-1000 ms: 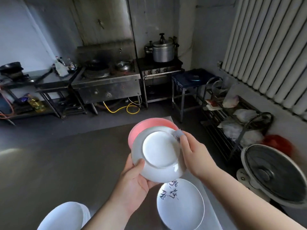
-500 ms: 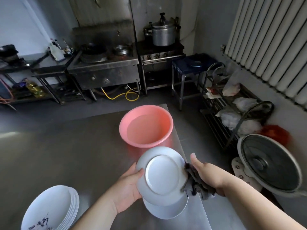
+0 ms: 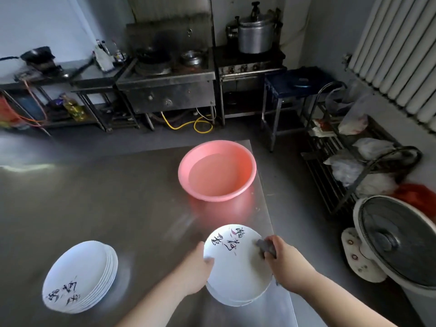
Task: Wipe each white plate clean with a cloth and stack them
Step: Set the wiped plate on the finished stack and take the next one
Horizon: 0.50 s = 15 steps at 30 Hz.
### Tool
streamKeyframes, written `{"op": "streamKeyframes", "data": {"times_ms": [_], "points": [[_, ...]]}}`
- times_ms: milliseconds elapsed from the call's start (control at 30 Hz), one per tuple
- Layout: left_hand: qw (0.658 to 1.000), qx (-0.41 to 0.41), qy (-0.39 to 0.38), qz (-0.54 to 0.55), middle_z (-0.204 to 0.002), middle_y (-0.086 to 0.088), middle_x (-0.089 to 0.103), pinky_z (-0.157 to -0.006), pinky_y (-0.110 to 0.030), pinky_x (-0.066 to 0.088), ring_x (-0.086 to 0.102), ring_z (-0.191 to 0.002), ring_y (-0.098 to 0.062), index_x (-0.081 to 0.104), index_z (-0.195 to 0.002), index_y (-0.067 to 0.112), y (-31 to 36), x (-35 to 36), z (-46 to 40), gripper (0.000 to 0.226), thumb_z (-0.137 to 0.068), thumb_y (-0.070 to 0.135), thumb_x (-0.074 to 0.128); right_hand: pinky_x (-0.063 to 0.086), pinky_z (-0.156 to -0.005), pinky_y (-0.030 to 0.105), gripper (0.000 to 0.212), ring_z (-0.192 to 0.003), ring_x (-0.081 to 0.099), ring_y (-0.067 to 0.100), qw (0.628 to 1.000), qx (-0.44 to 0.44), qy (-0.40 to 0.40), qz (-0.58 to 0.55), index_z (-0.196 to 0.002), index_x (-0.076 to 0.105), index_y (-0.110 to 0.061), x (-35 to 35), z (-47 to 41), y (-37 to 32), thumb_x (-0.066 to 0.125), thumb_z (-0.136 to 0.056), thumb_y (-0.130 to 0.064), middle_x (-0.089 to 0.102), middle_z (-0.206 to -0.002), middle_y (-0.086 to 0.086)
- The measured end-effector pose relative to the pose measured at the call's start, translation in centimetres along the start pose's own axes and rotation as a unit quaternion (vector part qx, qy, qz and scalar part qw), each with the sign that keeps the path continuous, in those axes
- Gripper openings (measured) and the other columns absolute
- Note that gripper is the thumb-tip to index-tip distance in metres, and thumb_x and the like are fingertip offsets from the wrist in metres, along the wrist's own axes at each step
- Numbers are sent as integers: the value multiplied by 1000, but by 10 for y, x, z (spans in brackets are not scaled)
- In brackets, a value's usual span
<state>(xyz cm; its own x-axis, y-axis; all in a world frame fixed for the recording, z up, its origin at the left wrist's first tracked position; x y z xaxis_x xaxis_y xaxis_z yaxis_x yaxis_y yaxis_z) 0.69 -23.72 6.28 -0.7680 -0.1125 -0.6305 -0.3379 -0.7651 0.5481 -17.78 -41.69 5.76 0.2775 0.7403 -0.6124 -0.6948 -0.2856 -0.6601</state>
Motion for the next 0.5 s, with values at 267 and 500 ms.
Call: {"op": "streamKeyframes", "data": {"times_ms": [267,500], "points": [[988,-2,53,-146,-130,-4,65,-94,-42,54,64,-113,-28,44,-135,20,-18,18,-12,35,-106,40,45,54,-62,38,8,-68,63,16,994,-15,49,95,-104,51,-35,9,-10,1,44,-100,-36,67,-83,-9],[984,-6,75,-163,-114,-2,69,-85,-42,58,67,-99,-30,47,-116,22,-27,15,-18,26,-101,43,49,54,-65,32,12,-83,64,21,975,-45,52,212,-106,52,-34,8,-16,-11,42,-103,-40,64,-95,-11]]}}
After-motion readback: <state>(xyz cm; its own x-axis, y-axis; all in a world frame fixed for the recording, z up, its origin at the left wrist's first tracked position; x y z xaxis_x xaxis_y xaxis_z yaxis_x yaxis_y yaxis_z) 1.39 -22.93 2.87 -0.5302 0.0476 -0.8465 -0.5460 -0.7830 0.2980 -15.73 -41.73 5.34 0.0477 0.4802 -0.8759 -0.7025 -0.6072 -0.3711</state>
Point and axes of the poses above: each hand's wrist, its own z-axis away from the middle knuckle, its own x-axis out of the palm, y = z × x, the point moved 8 cm from there along -z, towards the middle knuckle
